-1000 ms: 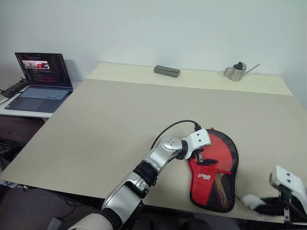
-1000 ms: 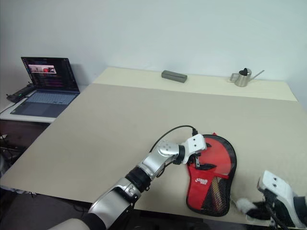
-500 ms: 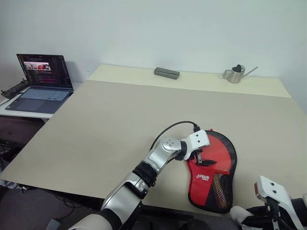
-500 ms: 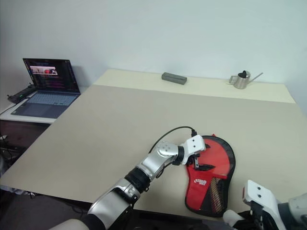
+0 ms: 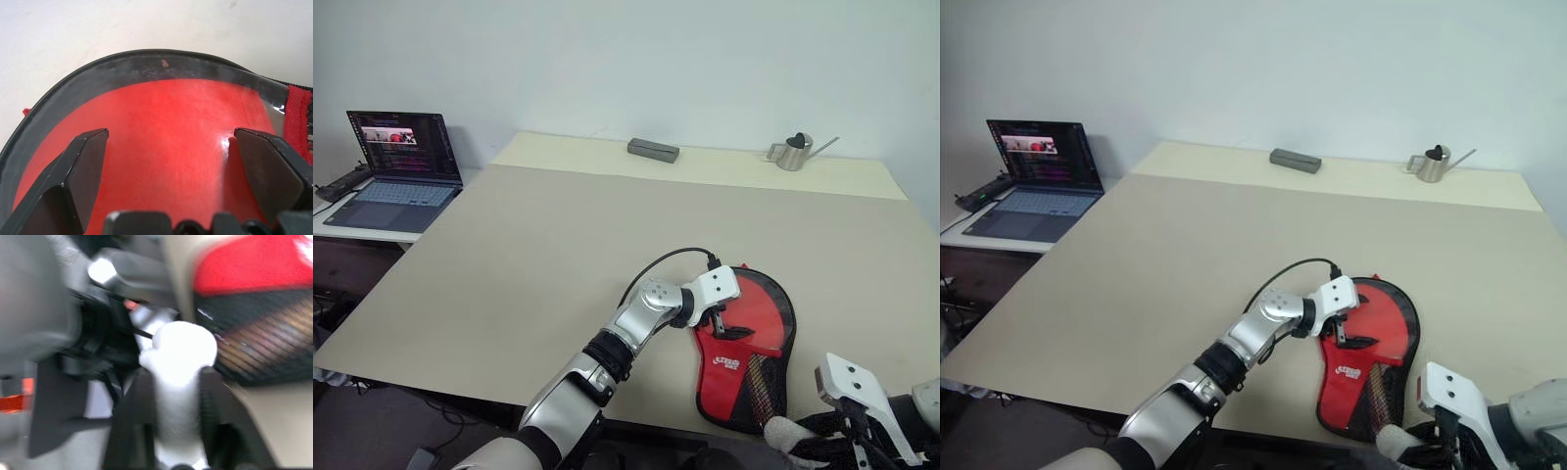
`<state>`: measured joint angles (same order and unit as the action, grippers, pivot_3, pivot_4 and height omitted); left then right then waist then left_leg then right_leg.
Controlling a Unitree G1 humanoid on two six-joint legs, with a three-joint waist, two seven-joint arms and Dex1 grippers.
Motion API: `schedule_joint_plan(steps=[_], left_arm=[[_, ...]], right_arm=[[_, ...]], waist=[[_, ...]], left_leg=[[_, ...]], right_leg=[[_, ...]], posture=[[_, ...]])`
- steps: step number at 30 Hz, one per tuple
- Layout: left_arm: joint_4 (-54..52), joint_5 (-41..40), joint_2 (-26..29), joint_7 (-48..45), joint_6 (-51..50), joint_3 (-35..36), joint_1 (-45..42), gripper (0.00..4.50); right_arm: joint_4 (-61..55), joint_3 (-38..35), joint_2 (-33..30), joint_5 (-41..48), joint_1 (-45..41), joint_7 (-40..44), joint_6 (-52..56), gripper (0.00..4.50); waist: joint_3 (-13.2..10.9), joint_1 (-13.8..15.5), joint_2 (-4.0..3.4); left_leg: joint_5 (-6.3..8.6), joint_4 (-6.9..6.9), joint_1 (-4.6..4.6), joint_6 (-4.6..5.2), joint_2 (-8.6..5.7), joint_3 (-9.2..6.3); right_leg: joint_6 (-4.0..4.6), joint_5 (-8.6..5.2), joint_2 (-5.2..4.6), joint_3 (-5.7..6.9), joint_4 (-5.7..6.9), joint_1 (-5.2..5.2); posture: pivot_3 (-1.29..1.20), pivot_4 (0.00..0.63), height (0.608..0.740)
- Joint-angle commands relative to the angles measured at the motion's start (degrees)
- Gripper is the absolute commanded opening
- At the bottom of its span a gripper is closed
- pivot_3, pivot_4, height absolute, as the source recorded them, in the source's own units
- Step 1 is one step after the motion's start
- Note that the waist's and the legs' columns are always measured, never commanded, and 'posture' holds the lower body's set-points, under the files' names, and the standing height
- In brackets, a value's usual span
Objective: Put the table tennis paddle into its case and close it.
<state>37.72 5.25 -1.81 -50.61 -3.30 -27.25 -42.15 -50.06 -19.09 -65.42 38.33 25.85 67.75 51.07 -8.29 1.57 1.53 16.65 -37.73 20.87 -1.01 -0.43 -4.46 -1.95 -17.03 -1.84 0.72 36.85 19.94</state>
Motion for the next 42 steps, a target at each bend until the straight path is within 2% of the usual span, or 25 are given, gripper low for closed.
schedule_joint_plan(steps=[1, 2, 9, 16, 22, 27, 32, 34, 38, 42], left_arm=[[8.0, 5.9, 1.7, -0.5, -3.6, -5.3, 3.9, 4.5], [8.1, 5.9, 1.6, -0.5, -3.6, -5.3, 3.9, 4.5], [8.9, 5.8, 1.3, -0.2, -3.3, -5.1, 3.5, 4.5], [6.2, 4.4, 2.1, -0.9, -3.1, -3.8, 3.2, 4.5], [-5.7, 0.9, 4.9, -3.5, -6.8, -1.1, 3.3, 4.5], [-21.4, -4.4, 8.1, -5.7, -15.5, 3.1, 2.5, 4.5], [-34.8, -12.5, 13.1, -8.9, -24.9, 9.1, 1.7, 4.5], [-39.1, -16.0, 16.5, -11.3, -25.9, 12.0, 2.3, 4.5], [-44.2, -21.6, 22.5, -13.7, -26.8, 16.9, 4.5, 4.5], [-46.7, -24.5, 26.0, -12.9, -27.1, 20.2, 7.5, 4.5]], right_arm=[[-2.9, -2.8, -1.1, 5.1, -0.7, 2.5, 0.7, 2.57], [-3.3, -3.8, -1.1, 6.8, -0.9, 2.9, 0.9, 2.81], [-1.6, -5.8, -0.4, 14.8, -6.2, -0.7, 2.8, 2.81], [5.2, -4.5, -0.7, 15.4, -13.8, -3.7, 2.5, 2.81], [13.3, -1.7, -0.1, 12.4, -20.7, -3.7, -0.6, 2.81], [20.2, 0.4, -0.7, 8.5, -24.6, -0.4, -5.3, 2.81], [24.5, 2.0, 0.5, 5.4, -27.4, 0.6, -9.1, 2.81], [26.0, 2.9, 1.3, 4.4, -28.7, 0.5, -10.6, 2.81], [30.1, 4.2, 2.7, 2.3, -31.7, 0.3, -12.8, 2.81], [35.6, 5.8, 3.7, 0.2, -35.8, 0.2, -14.1, 2.81]], waist=[[0.0, 0.0, 0.06], [0.0, 0.0, 0.09], [0.0, -0.1, 0.12], [-0.1, -0.1, 0.18], [-0.5, -0.6, -0.1], [-1.4, -0.9, -0.45], [-1.8, -0.8, -0.63], [-1.9, -0.7, -0.64], [-2.1, -0.8, -0.77], [-2.2, -0.9, -0.83]], left_leg=[[0.0, -0.02, 0.0, 0.0, -0.02, 0.01], [0.0, -0.03, 0.0, 0.0, -0.03, 0.02], [0.0, -0.05, -0.01, 0.0, -0.03, 0.01], [0.0, -0.06, 0.0, 0.0, -0.04, 0.03], [0.0, 0.06, 0.08, 0.0, -0.02, 0.09], [-0.02, 0.12, 0.23, -0.01, -0.03, 0.14], [-0.16, -0.22, 1.28, -0.24, -0.07, 0.14], [-0.17, -0.23, 1.33, -0.26, -0.09, 0.15], [-0.19, -0.21, 1.32, -0.29, -0.08, 0.16], [-0.21, -0.24, 1.28, -0.32, -0.1, 0.19]], right_leg=[[0.0, 0.0, -0.05, 0.0, 0.0, -0.01], [-0.01, 0.0, -0.07, 0.0, -0.01, -0.01], [-0.01, 0.0, -0.11, 0.0, 0.0, -0.03], [-0.01, 0.01, -0.16, -0.01, -0.02, -0.02], [0.01, 0.0, -0.14, -0.08, 0.03, 0.18], [0.03, 0.01, -0.11, -0.11, 0.12, 0.4], [0.33, 0.21, -0.12, -0.11, 0.39, 1.43], [0.34, 0.21, -0.16, -0.1, 0.35, 1.45], [0.35, 0.21, -0.17, -0.11, 0.33, 1.46], [0.35, 0.22, -0.2, -0.15, 0.36, 1.45]], posture=[[0.0, 0.15, 0.74], [0.0, 0.15, 0.74], [0.0, 0.15, 0.74], [0.0, 0.15, 0.74], [0.0, 0.15, 0.74], [0.0, 0.15, 0.74], [0.0, 0.15, 0.74], [0.0, 0.15, 0.74], [0.0, 0.15, 0.74], [0.0, 0.15, 0.74]])
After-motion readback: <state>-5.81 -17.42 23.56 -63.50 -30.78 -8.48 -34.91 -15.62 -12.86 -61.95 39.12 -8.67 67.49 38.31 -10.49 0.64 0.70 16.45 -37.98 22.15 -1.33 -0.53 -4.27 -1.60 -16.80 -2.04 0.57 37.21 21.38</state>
